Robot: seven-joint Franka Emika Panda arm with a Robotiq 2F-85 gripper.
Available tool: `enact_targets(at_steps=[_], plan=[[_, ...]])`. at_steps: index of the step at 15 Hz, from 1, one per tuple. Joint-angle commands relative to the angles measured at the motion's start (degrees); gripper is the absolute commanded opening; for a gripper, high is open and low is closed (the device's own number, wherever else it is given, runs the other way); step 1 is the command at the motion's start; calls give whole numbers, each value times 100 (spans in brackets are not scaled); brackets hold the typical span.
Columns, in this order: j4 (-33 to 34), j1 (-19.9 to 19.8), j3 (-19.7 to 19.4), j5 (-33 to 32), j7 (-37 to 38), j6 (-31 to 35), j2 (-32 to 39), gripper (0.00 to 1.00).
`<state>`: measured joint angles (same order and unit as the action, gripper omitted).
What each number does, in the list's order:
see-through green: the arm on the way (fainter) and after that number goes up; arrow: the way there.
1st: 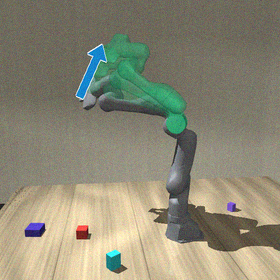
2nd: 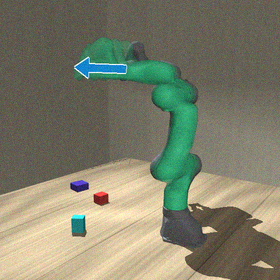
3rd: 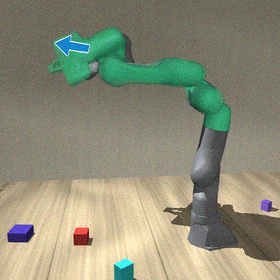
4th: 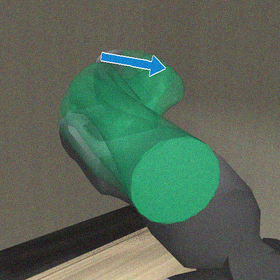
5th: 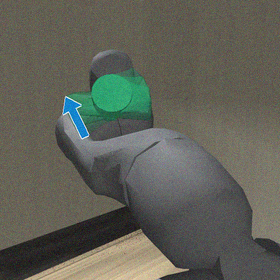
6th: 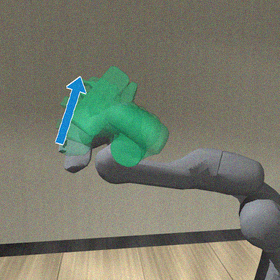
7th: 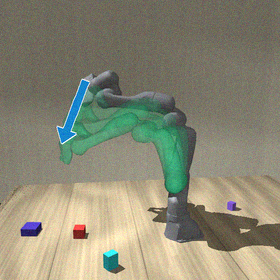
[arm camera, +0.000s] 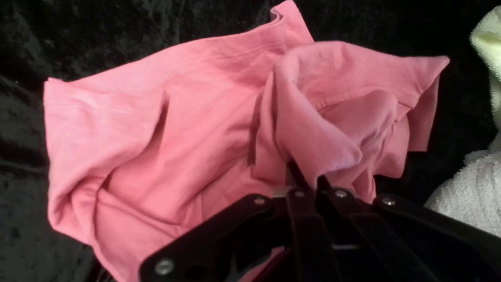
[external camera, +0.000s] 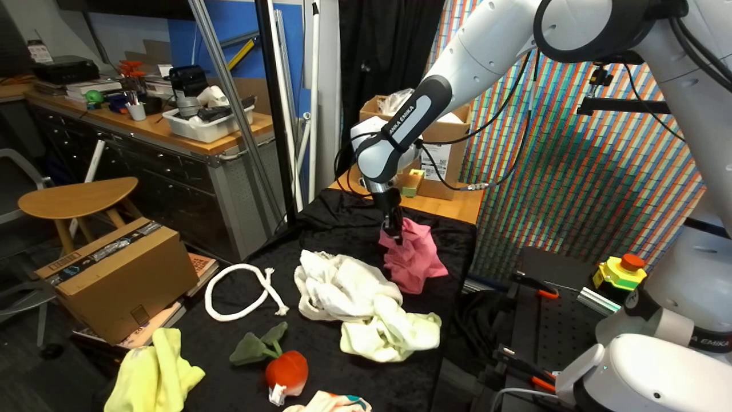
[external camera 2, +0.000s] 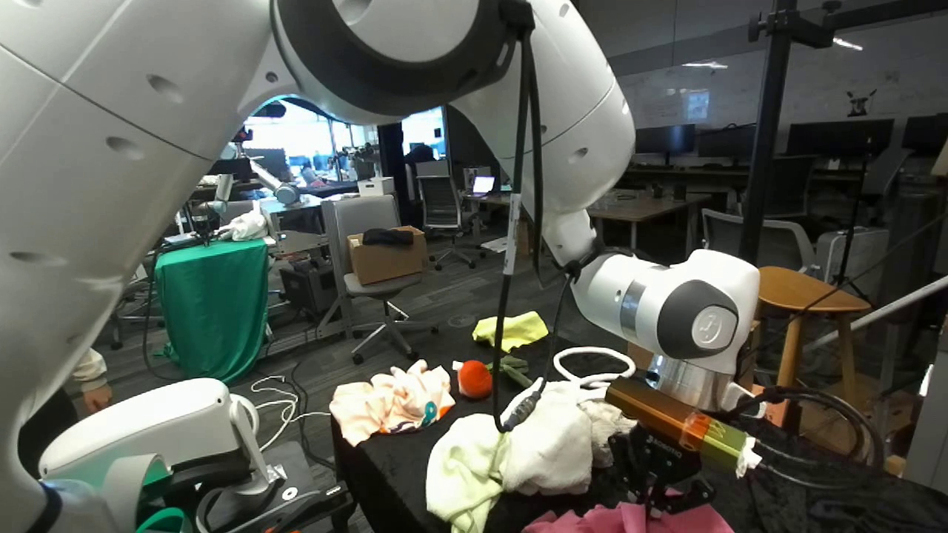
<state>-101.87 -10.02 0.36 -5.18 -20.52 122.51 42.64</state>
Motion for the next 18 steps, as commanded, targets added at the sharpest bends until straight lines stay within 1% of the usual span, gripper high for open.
enact_targets(at_steps=[1, 2, 5, 9, 10, 15, 17, 18], plan=[[-405, -135, 127, 80, -466, 97, -716, 11], [-524, -143, 136, 69, -549, 207, -923, 9], [-767, -133, 148, 72, -777, 354, -1555, 9], [-887, 56, 131, -19, -796, 401, -2261, 7], [-894, 99, 135, -22, -782, 411, -2406, 9], [-777, 384, 190, -37, -759, 390, -2823, 8], [-746, 505, 184, -102, -690, 493, -2805, 8], [-722, 543, 204, -98, -773, 472, -2766, 9]])
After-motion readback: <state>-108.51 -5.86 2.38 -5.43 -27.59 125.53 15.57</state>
